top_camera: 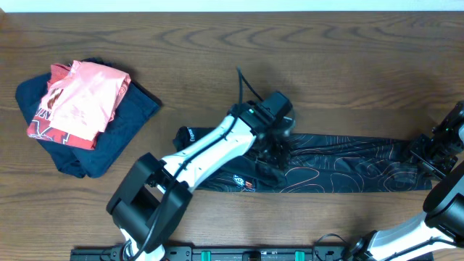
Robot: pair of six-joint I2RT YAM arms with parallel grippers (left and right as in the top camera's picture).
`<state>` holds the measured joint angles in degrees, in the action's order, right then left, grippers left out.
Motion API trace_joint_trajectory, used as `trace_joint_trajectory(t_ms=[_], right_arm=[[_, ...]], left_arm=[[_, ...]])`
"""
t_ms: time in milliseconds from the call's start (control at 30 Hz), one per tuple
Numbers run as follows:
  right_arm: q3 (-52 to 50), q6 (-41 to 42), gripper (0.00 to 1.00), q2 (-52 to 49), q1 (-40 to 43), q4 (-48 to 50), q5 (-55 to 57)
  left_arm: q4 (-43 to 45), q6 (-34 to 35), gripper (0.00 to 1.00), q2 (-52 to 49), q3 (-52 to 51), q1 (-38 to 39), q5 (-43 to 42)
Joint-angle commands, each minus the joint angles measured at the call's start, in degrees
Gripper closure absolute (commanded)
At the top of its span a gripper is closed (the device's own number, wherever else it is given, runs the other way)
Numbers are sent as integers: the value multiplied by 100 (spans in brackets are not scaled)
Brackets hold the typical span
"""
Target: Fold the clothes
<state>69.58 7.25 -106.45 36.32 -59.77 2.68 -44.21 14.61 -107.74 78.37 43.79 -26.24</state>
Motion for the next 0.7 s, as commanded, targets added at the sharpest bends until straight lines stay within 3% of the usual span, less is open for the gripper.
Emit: trace_joint_trajectory(t_ms=[0, 367, 433, 467, 533, 667], right_arm=[[-44, -398, 35, -7, 4, 0, -13], [-807, -717, 34, -7, 7, 743, 9], [-922, -717, 46, -7, 7, 909, 7], [-927, -717, 68, -7, 7, 946, 7], [-872, -717, 99, -4, 17, 929, 15], [-452, -710, 99, -4, 81, 503, 74]], left_arm=[[-79, -15, 40, 35, 136, -356, 385], [-715, -17, 40, 664, 144, -1816, 382], [-763, -42, 40, 752, 144, -1971, 382], [-782, -61, 40, 789, 144, -2026, 382], [-789, -61, 40, 802, 144, -2065, 382], [-782, -61, 40, 802, 142, -2063, 385]])
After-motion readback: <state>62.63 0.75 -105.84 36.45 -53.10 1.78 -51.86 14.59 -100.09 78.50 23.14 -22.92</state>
